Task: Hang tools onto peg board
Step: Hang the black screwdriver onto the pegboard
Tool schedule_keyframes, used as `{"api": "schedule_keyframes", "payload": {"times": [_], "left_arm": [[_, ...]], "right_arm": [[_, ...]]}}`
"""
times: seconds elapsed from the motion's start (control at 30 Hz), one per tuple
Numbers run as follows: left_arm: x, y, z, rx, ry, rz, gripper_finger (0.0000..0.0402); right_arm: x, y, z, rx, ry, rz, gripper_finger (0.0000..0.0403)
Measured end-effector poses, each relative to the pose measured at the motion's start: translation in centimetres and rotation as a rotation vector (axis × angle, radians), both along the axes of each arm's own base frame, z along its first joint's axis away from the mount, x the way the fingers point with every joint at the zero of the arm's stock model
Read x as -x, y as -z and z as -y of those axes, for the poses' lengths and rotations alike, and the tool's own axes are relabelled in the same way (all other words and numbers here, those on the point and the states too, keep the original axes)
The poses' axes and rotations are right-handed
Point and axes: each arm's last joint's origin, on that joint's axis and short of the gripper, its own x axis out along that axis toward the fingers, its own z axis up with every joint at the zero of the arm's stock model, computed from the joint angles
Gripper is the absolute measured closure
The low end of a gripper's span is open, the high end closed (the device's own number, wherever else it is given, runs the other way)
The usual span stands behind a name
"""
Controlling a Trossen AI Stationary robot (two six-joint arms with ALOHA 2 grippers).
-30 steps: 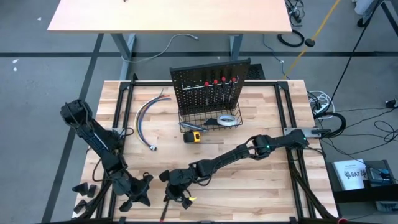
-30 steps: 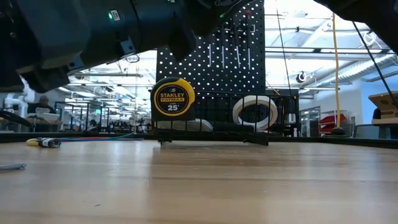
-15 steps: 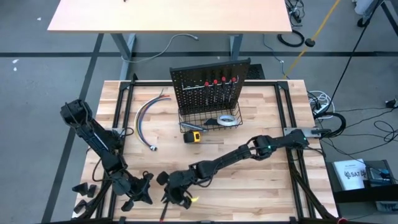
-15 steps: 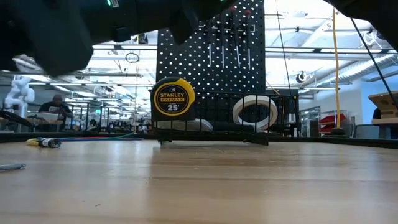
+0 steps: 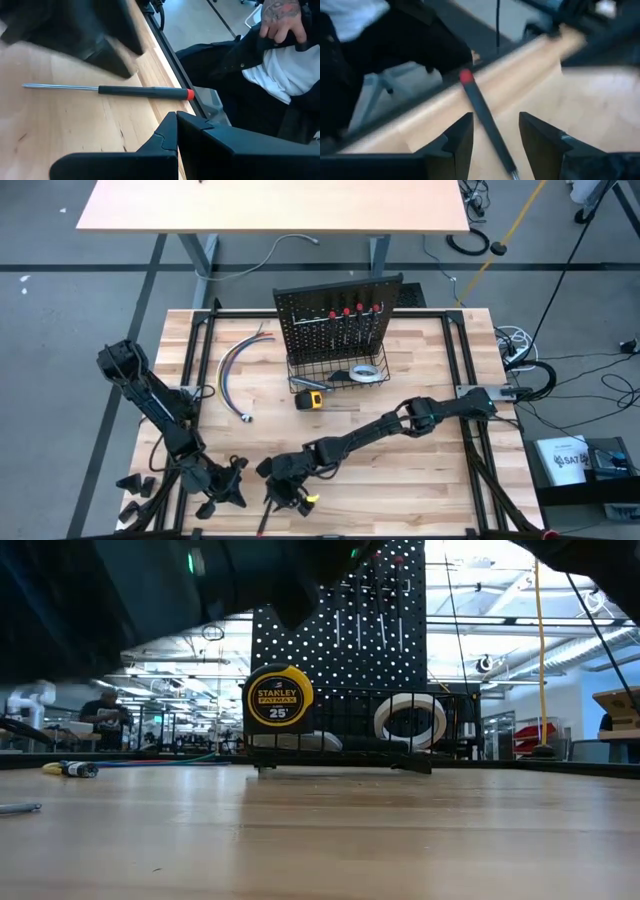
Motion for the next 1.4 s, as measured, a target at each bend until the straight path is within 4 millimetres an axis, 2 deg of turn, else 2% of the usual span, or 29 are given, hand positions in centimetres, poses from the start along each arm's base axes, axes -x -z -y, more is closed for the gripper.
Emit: {"api": "schedule_keyframes", "payload": {"times": [0.37, 0.43, 0.57, 0.63, 0.8, 1.0, 1.13, 1.23, 1.4], "left_arm": [[-0.6, 0.0, -0.4, 0.002, -0.027, -0.003, 0.0401], [-0.8, 0.0, -0.6, 0.003, -0.034, -0.003, 0.0402], [-1.1, 0.0, -0.8, 0.009, -0.034, -0.012, 0.0401], [-1.2, 0.0, -0.8, 0.011, -0.034, -0.015, 0.0401], [-1.3, 0.0, -0.9, 0.011, -0.038, -0.017, 0.0401], [-1.3, 0.0, -1.0, -0.007, -0.024, -0.003, 0.0402], [-1.5, -0.1, -1.1, -0.015, -0.021, 0.025, 0.0402], [-1.7, -1.1, -1.2, -0.004, -0.003, 0.104, 0.0401], [-1.5, -4.2, -2.5, -0.018, 0.020, 0.291, 0.0401]], "right_arm": [[-0.1, 0.3, 0.3, 0.065, -0.043, 0.047, 0.0276], [-0.1, 1.0, 0.4, 0.072, -0.045, 0.042, 0.0279], [-0.4, 3.6, 0.6, 0.087, -0.054, 0.034, 0.0285], [-0.6, 3.8, 0.8, 0.080, -0.043, 0.021, 0.0287], [-0.5, 4.7, 1.5, 0.055, 0.012, -0.135, 0.0306], [0.2, 5.4, 2.4, 0.026, 0.129, -0.360, 0.0386], [0.7, 5.3, 3.1, -0.015, 0.210, -0.512, 0.0391], [1.1, 4.8, 3.6, -0.028, 0.254, -0.596, 0.0396], [2.3, 3.5, 4.1, 0.014, 0.292, -0.708, 0.0397]]}}
